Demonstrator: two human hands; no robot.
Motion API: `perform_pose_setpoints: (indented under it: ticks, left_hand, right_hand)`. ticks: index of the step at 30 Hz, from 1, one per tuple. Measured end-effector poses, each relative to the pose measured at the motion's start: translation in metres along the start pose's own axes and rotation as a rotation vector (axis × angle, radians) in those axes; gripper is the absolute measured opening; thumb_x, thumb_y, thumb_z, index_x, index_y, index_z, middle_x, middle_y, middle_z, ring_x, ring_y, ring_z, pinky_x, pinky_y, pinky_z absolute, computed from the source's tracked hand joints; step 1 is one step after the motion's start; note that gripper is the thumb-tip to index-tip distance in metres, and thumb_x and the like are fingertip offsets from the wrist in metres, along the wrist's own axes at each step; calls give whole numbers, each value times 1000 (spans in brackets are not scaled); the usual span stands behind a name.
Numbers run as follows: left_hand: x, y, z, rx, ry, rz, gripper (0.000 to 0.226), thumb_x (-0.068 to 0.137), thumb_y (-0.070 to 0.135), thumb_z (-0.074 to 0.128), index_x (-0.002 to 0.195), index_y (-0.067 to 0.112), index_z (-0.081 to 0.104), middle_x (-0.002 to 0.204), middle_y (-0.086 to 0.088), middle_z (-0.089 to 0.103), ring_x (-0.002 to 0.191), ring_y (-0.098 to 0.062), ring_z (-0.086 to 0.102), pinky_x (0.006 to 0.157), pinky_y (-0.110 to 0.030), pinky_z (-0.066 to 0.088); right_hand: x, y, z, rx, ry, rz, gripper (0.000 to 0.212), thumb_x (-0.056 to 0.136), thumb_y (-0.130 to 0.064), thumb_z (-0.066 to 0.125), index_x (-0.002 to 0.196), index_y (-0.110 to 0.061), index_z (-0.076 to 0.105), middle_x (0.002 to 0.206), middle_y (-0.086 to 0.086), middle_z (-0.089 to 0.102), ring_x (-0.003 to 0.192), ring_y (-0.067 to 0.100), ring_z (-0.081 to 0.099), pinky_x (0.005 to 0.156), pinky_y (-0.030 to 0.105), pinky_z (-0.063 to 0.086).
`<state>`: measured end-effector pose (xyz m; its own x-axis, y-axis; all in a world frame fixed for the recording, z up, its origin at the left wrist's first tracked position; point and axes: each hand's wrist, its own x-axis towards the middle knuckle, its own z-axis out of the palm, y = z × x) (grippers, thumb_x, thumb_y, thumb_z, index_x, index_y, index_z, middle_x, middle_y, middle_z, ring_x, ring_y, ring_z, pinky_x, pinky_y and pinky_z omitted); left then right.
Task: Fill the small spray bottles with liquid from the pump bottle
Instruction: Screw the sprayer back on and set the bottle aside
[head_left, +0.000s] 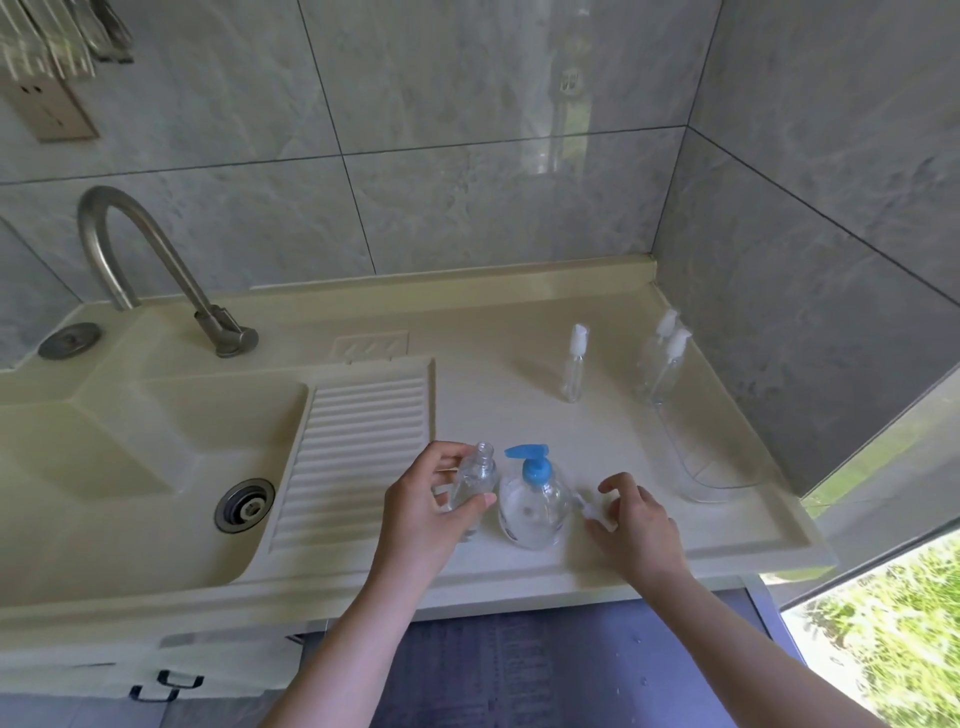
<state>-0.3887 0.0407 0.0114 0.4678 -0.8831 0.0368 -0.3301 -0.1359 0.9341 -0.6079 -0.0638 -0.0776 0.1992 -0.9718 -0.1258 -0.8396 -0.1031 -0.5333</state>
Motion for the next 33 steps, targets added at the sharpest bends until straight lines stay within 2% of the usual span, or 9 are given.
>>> perform_pose_setpoints:
  ticks: [5, 8, 11, 15, 19, 23, 27, 29, 33]
  left_hand:
    - [-3, 8, 1, -77, 53, 4, 46, 71, 13, 87, 95, 44, 63, 103, 26, 66, 98, -3, 64, 88, -32, 53]
    - [-5, 14, 0, -113, 96, 34, 44, 70, 13, 88, 97, 38, 64, 103, 23, 68, 101, -6, 64, 90, -34, 53]
    - [-7, 25, 1, -129, 134, 90, 43, 69, 10, 88, 97, 32, 63, 99, 19, 69, 100, -4, 64, 93, -28, 51]
    - [-9, 37, 0, -134, 157, 151, 44, 69, 9, 88, 98, 29, 63, 100, 16, 69, 101, -4, 63, 97, -23, 47]
    - [-9, 46, -1, -170, 141, 171, 45, 70, 9, 88, 100, 27, 60, 103, 11, 68, 102, -8, 65, 94, -24, 50]
    - [-9, 50, -1, -177, 123, 178, 46, 69, 11, 88, 98, 31, 59, 102, 14, 68, 100, -12, 68, 91, -30, 53]
    - [-9, 52, -1, -176, 127, 188, 46, 69, 8, 88, 97, 29, 59, 105, 7, 69, 102, -16, 67, 92, -42, 55]
    - [-9, 51, -1, -164, 135, 188, 46, 69, 10, 88, 96, 33, 59, 107, 8, 69, 103, -16, 66, 89, -50, 55]
    - [-10, 53, -3, -120, 153, 215, 45, 70, 13, 88, 97, 33, 58, 111, 11, 67, 103, -15, 65, 94, -46, 51]
  right_hand:
    - [3, -7, -19, 172, 148, -23, 36, 86, -23, 73, 115, -17, 53, 91, 0, 56, 77, 18, 54, 69, 32, 43]
    - [6, -20, -39, 304, 226, -56, 32, 85, -23, 75, 110, -16, 55, 89, 3, 60, 75, 18, 58, 64, 27, 39]
    - [1, -39, -65, 476, 246, -54, 27, 84, -19, 76, 104, -18, 57, 89, -3, 62, 72, 14, 60, 56, 13, 41]
    - [-10, -64, -93, 677, 291, -56, 17, 83, -20, 78, 93, -21, 64, 94, -10, 68, 68, 3, 58, 59, 10, 42]
    - [-24, -85, -116, 1004, 227, -33, 16, 83, -18, 78, 94, -20, 66, 90, -11, 70, 74, 8, 60, 71, 25, 46]
    - [-34, -97, -134, 1277, 164, -46, 18, 85, -9, 76, 97, -19, 68, 88, -5, 68, 75, 11, 53, 77, 30, 42]
    - [-44, -105, -150, 1460, 139, -29, 25, 87, -6, 72, 111, -12, 69, 91, -1, 67, 79, 9, 55, 75, 21, 44]
    - [-48, -108, -154, 1510, 130, -46, 28, 85, -12, 74, 113, -9, 70, 93, -4, 69, 79, 4, 59, 78, 18, 45]
    - [-52, -111, -156, 1555, 149, -59, 38, 77, -26, 77, 110, -8, 72, 108, -1, 68, 76, 5, 56, 80, 17, 48]
